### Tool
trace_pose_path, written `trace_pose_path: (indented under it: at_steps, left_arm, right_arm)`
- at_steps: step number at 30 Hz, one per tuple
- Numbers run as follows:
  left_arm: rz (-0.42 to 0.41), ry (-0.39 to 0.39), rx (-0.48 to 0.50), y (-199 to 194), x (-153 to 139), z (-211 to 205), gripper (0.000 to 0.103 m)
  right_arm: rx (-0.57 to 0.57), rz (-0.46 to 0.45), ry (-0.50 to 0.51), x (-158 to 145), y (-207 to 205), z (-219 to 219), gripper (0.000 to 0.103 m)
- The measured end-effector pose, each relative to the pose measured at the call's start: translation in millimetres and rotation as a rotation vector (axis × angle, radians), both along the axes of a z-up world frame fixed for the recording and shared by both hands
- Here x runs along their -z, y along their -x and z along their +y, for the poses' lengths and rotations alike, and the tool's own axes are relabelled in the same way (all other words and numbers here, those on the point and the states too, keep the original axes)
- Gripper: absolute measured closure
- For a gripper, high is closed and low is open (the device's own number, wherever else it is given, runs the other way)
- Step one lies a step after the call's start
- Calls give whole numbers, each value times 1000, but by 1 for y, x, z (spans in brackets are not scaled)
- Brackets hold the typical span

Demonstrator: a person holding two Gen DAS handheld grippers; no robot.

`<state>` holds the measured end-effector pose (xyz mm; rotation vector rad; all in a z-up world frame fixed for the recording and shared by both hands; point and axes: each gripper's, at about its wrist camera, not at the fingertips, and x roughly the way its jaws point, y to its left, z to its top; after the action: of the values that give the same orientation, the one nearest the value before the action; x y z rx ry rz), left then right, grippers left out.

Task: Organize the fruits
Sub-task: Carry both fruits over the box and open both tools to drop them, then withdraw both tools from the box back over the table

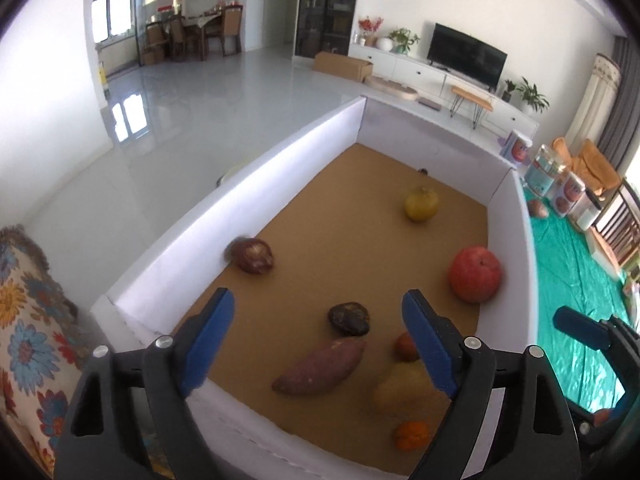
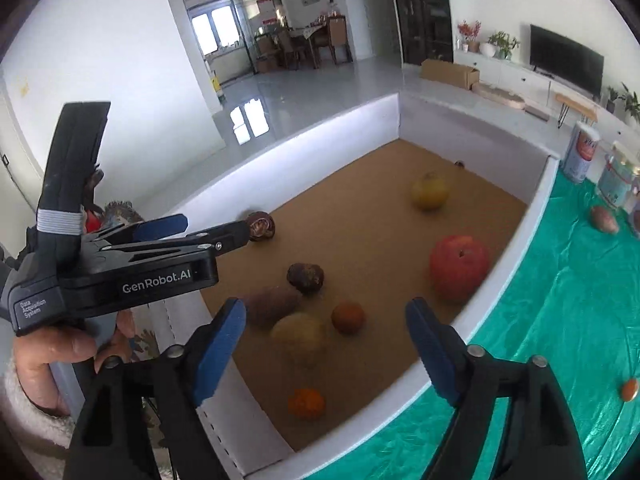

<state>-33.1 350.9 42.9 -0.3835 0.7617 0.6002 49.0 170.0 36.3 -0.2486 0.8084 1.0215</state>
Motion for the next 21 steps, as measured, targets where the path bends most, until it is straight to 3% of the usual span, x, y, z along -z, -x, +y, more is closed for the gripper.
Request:
trace_pose_path:
  at_steps: [4,8,12,16,21]
  left_arm:
    - [-69,-15,125,-15,-20,-45,11]
    - [-90,22,333,-43,-26,-114,10]
    - [-57,82,558,-72,-18,-192,8]
    - [27,183,722,-107,10,-258,8]
    - [130,61,748,-134,52,-306,8]
  right_arm:
    - [179,-66,-30,9,-30,-81,3]
    - [404,-25,72,55,-64,-182,3]
    - [671,-3,196,102,-82,-287,3]
    - [851,64,175,120,-84,-362,3]
    - [889,60,160,123,-87,-390,3]
